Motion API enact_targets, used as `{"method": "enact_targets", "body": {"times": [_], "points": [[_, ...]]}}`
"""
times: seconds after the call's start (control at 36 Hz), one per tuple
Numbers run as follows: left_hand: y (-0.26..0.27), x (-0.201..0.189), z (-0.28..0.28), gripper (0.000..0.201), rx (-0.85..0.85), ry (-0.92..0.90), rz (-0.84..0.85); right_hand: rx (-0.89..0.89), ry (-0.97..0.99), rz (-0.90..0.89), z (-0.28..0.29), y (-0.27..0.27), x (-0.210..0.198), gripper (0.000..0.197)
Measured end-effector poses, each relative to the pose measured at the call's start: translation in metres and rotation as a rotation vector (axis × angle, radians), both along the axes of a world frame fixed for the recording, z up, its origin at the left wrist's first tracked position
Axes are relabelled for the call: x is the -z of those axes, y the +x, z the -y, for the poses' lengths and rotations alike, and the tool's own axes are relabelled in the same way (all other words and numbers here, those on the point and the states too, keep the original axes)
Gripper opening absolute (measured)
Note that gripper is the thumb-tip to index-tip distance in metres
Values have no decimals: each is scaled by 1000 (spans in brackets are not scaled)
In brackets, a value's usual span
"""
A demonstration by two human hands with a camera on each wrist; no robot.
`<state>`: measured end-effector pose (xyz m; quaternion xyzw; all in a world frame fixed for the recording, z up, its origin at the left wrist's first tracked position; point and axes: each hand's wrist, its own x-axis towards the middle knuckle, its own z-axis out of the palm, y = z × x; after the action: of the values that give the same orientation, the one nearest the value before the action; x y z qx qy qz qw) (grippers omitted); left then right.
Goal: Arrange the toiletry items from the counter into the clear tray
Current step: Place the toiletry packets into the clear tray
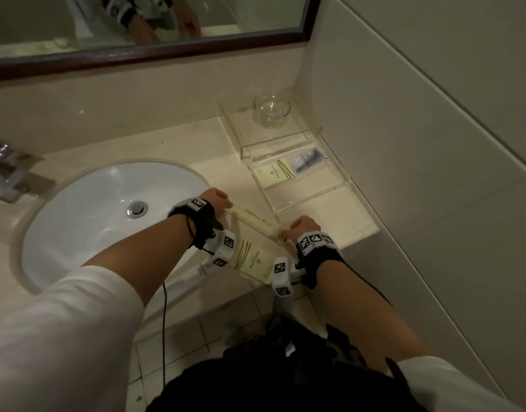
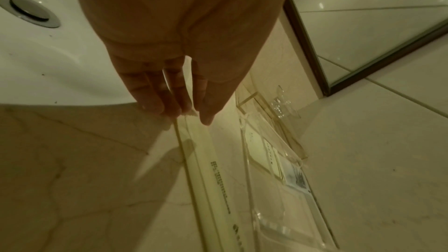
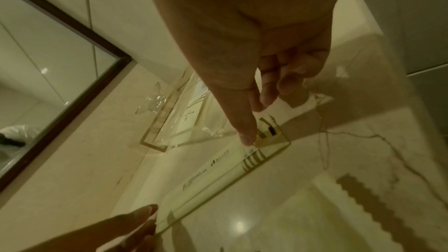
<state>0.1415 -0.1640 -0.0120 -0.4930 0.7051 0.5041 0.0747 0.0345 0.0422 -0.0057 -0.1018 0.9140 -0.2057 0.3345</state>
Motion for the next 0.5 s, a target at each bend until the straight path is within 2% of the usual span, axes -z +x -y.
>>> {"method": "enact_targets", "body": {"times": [0.06,0.28,0.39,0.44,0.47,0.5], "points": [[-1,2,0,40,40,-38,29,-27,-8,-17,1,2,4,49],[-9,10,1,40,156,-158,135,-124,-29,-54,3,-2,2,28],[-13,9,0,46,193,-218,176,-147,-22,-33,5,-4,3,26],[-15,5,-2,31,229,-231,185,-150,-24,-4,5,-6,3,29],[-16,5,-2,12,260,-239,186,-153,-26,7,5,-7,2,31],[-17,4,-2,14,270,-252,183,-156,-26,14,5,-8,1,32]]}}
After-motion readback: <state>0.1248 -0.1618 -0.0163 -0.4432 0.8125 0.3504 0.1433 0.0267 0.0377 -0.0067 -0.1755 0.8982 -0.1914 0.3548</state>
